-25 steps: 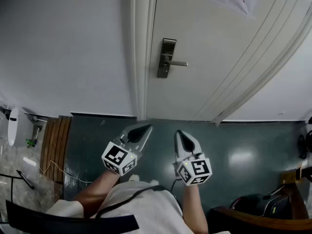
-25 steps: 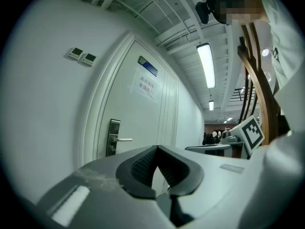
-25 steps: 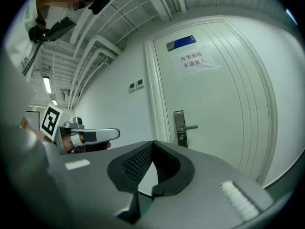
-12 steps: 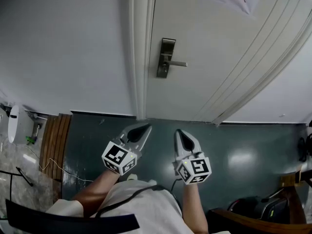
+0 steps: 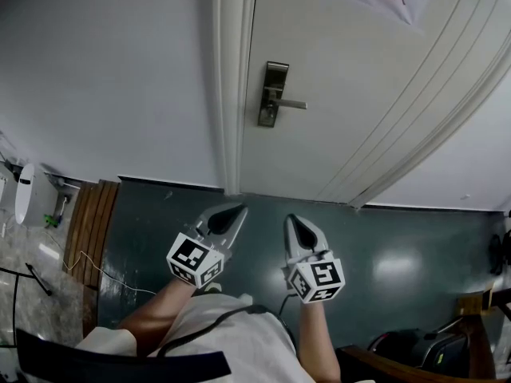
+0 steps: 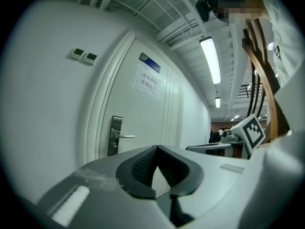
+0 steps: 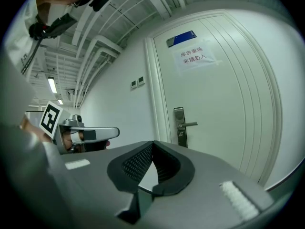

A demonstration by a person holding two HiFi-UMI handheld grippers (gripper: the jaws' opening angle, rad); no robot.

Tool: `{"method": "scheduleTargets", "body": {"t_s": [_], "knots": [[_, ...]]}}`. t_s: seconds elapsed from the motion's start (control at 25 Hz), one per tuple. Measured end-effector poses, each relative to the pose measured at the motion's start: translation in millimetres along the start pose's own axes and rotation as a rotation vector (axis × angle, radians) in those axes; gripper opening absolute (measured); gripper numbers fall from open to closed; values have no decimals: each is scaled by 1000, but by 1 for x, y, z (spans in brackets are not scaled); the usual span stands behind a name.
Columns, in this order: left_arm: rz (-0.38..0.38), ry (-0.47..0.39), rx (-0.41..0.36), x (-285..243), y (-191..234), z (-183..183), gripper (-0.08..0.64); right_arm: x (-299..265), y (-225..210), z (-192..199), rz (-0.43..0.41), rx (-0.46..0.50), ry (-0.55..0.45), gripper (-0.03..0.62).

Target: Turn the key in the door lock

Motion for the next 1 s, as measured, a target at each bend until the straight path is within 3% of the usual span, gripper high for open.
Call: {"method": "scheduleTargets", "body": {"t_s": [0.6,1.0], "knots": [[-59,-4,8,-3,-17,16,6,17,-16,19,-34,-12,15,8],[-58,3,22,-20,6,14,6,-4,-28,23,-21,-17,29,8]]}}
Point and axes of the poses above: the fingertips, and each gripper's own axes: x backward along the fingers, y to its left, z out of its underside, the point moved 5 cm from there along x, backward along the fingers, and after that the axes turned 14 degrees about x, right-handed, at the moved point
